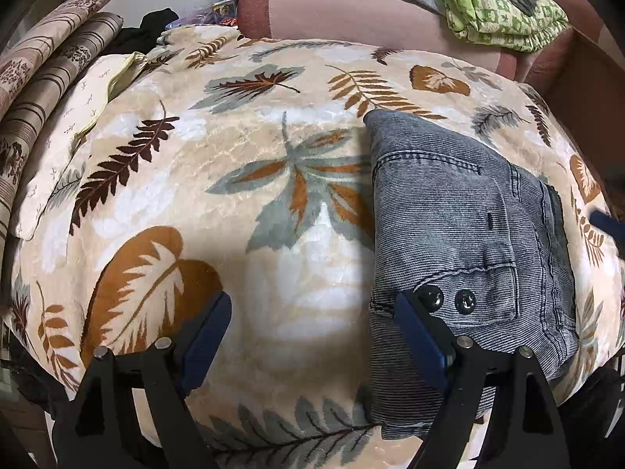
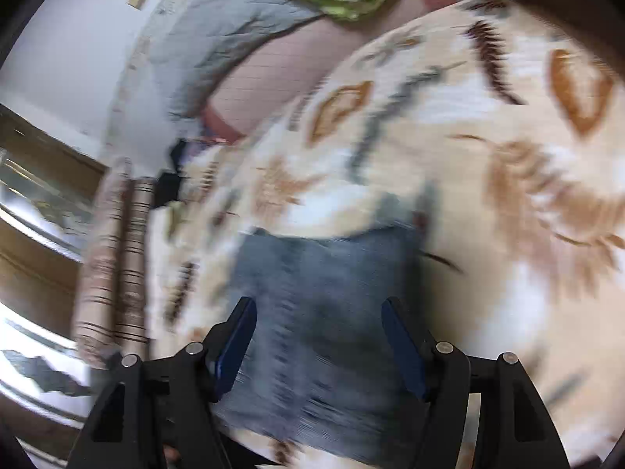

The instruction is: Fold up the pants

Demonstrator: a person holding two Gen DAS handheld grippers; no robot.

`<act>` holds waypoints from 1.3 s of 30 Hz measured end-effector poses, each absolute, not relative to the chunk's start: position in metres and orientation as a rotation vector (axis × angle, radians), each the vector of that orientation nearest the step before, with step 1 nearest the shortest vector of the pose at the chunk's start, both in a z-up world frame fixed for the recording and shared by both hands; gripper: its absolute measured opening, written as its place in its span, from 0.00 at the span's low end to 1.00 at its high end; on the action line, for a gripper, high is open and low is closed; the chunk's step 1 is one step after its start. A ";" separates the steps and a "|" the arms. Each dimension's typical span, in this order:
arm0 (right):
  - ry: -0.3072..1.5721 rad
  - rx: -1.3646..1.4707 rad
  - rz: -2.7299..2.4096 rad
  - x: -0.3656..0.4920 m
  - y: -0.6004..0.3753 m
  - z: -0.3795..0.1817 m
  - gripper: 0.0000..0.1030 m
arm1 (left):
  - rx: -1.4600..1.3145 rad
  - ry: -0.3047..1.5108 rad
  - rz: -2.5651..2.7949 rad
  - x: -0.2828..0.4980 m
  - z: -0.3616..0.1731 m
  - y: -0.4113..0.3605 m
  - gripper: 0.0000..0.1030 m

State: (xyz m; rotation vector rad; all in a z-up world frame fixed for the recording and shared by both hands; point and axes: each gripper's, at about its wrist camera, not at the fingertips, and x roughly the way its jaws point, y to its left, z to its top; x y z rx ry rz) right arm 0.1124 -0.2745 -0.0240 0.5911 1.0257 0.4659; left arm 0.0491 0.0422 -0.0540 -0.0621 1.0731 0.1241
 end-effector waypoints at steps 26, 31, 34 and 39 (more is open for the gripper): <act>1.105 0.149 0.374 0.041 -0.218 -0.063 0.76 | -0.047 0.982 0.134 0.025 -0.031 0.037 0.84; 1.139 0.063 0.363 0.040 -0.207 -0.077 0.78 | 0.205 1.002 0.118 0.020 -0.054 -0.001 0.84; 1.116 0.148 0.382 0.047 -0.221 -0.062 0.78 | 0.121 1.018 0.082 0.025 -0.044 0.011 0.84; 1.172 0.386 0.343 0.072 -0.268 -0.073 0.78 | -0.064 1.030 0.066 0.035 -0.037 0.037 0.84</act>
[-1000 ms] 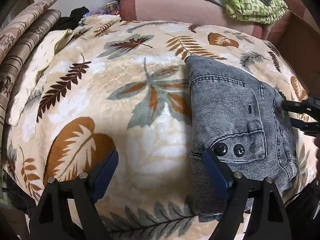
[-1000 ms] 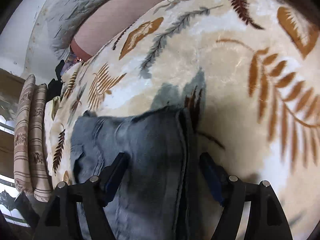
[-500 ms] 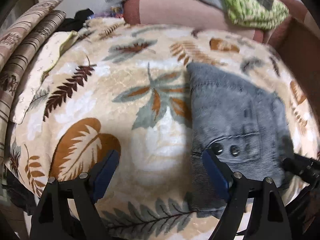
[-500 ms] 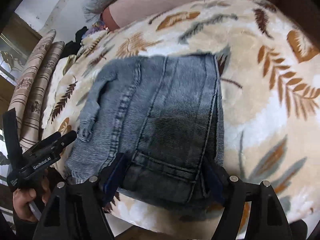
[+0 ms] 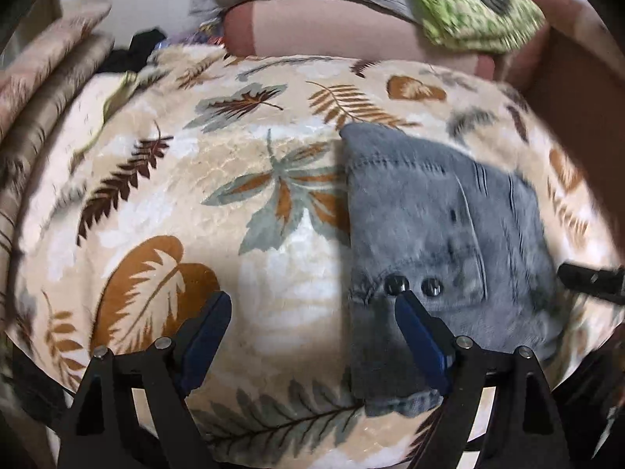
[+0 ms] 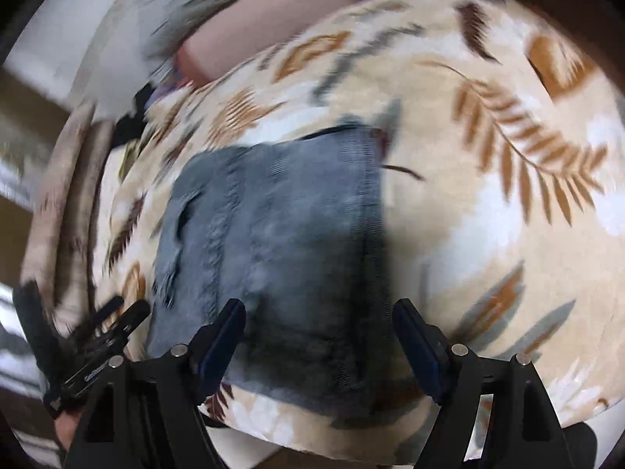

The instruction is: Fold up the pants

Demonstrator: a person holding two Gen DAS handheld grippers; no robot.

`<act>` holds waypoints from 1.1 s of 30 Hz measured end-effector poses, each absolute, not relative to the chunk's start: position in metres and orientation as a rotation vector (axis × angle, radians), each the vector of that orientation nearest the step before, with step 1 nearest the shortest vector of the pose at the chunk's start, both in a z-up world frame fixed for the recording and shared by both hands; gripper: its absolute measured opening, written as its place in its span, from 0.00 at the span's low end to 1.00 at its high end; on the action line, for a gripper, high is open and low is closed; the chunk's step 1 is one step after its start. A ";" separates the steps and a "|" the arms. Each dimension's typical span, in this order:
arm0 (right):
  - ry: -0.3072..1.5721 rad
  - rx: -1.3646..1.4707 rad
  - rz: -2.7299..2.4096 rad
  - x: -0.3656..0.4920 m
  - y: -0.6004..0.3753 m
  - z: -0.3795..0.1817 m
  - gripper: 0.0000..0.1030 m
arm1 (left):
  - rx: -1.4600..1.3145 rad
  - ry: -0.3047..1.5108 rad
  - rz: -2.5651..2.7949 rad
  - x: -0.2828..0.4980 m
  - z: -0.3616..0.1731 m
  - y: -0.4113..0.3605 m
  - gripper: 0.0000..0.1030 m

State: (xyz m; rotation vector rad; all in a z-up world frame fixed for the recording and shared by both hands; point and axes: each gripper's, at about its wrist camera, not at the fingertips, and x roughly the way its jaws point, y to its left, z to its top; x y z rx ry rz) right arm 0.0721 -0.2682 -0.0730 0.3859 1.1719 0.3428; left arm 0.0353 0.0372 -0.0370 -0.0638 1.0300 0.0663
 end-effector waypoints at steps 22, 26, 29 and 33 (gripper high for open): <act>1.295 0.584 0.412 0.121 -0.271 -0.104 0.69 | -0.340 1.204 -0.160 0.094 -0.073 0.009 0.59; 1.274 0.545 0.401 0.117 -0.265 -0.101 0.70 | -0.283 1.186 -0.147 0.092 -0.071 0.000 0.55; 1.263 0.500 0.392 0.114 -0.259 -0.098 0.42 | -0.243 1.173 -0.143 0.089 -0.066 0.003 0.44; 1.250 0.506 0.382 0.113 -0.261 -0.093 0.27 | -0.194 1.156 -0.150 0.089 -0.063 -0.002 0.32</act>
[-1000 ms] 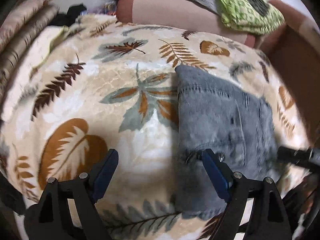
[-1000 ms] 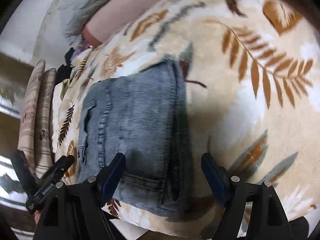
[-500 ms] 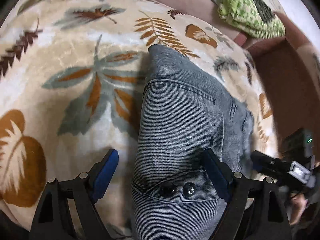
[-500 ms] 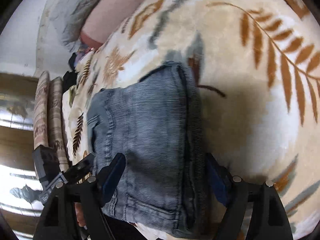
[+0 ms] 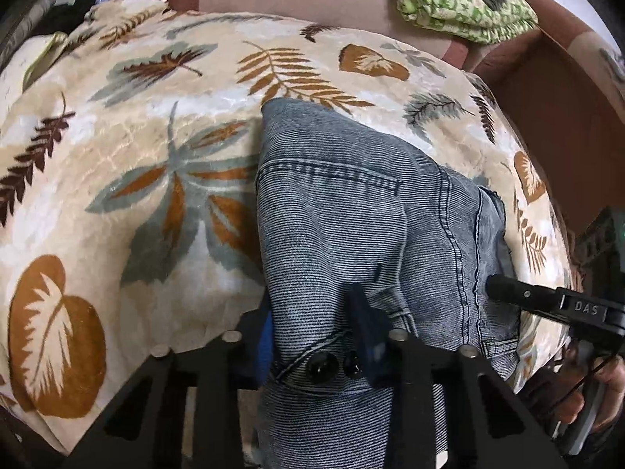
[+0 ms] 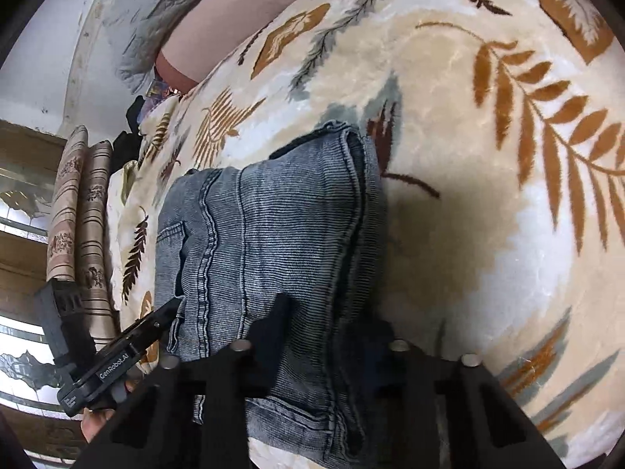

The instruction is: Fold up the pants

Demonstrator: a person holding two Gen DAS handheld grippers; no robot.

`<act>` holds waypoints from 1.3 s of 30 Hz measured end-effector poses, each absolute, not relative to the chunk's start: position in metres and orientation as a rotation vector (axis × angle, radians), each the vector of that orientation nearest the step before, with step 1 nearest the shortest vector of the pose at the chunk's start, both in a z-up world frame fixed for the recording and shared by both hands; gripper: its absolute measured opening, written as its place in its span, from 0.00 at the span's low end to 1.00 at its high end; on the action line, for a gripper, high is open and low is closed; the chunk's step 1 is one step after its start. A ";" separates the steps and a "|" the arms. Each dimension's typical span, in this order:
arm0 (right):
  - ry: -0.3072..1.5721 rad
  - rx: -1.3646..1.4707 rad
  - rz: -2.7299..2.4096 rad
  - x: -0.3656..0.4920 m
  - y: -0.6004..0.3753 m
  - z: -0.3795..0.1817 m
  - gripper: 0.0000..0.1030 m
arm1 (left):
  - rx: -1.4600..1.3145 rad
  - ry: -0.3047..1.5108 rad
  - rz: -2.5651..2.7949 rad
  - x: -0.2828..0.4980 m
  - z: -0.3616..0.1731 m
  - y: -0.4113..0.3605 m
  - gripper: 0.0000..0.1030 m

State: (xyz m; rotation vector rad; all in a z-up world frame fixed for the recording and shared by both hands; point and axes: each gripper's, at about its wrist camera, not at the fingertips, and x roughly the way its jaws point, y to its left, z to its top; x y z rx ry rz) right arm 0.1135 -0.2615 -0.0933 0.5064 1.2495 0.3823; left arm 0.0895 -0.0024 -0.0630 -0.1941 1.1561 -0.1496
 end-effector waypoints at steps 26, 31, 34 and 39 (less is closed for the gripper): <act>0.917 0.265 0.525 0.181 -0.162 0.035 0.16 | -0.139 0.806 0.000 0.137 0.026 0.073 0.21; 1.075 0.235 0.423 0.209 -0.158 -0.037 0.21 | -0.123 1.044 0.043 0.159 -0.054 0.070 0.51; 1.174 0.157 0.337 0.212 -0.158 -0.076 0.29 | -0.133 1.020 0.102 0.147 -0.059 0.080 0.76; 1.027 0.197 0.364 0.184 -0.168 -0.030 0.43 | -0.173 0.927 0.144 0.109 -0.020 0.090 0.77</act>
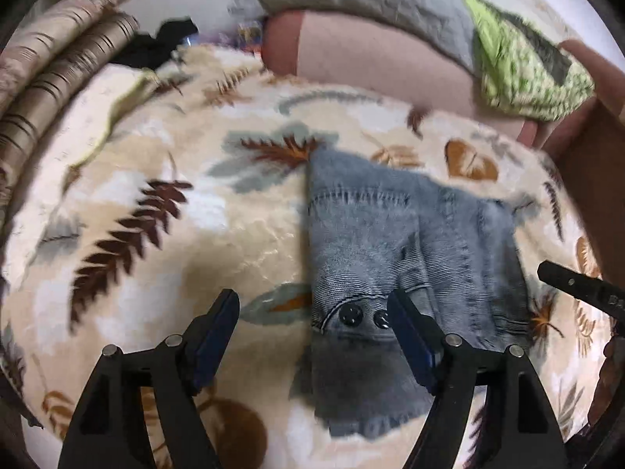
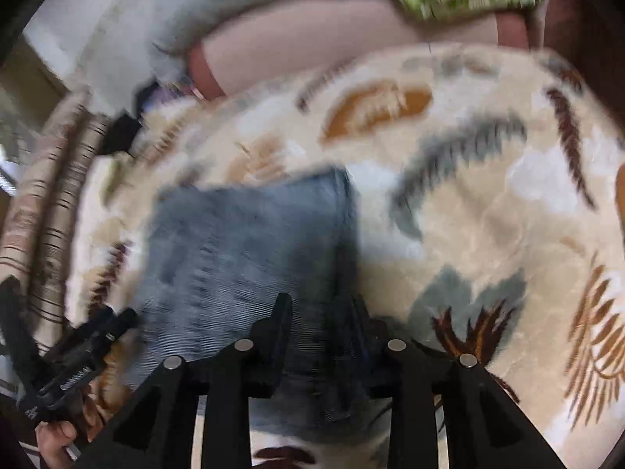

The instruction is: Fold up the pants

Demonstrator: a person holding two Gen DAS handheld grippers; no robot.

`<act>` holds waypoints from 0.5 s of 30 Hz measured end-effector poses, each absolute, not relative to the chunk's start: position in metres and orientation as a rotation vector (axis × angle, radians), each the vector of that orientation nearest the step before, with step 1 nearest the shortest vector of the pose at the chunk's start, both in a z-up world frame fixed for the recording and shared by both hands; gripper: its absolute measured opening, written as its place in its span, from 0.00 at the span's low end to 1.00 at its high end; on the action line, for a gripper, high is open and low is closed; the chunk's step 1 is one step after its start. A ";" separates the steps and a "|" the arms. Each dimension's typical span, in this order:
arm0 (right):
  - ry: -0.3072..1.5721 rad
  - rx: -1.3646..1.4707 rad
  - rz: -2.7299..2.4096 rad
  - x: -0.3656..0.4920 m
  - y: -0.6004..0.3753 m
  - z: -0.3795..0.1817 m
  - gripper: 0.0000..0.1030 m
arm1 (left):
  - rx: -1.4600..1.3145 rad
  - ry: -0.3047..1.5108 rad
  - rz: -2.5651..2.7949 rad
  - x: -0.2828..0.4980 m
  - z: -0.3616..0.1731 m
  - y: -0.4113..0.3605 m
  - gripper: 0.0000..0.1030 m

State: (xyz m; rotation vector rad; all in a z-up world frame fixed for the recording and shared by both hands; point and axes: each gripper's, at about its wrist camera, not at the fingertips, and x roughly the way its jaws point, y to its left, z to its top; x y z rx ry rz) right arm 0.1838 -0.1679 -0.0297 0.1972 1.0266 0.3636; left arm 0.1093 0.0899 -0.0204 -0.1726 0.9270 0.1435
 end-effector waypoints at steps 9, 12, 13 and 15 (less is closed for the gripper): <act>1.114 0.003 0.404 0.143 -0.132 -0.074 0.62 | -0.071 1.018 0.189 0.098 -0.053 0.073 0.85; 1.097 -0.002 0.401 0.141 -0.133 -0.052 0.62 | -0.039 0.977 0.192 0.093 -0.040 0.070 0.85; 1.064 0.001 0.395 0.139 -0.135 -0.044 0.62 | -0.044 0.964 0.193 0.091 -0.039 0.070 0.85; 1.035 0.010 0.392 0.137 -0.137 -0.040 0.68 | -0.050 0.997 0.198 0.094 -0.051 0.069 0.85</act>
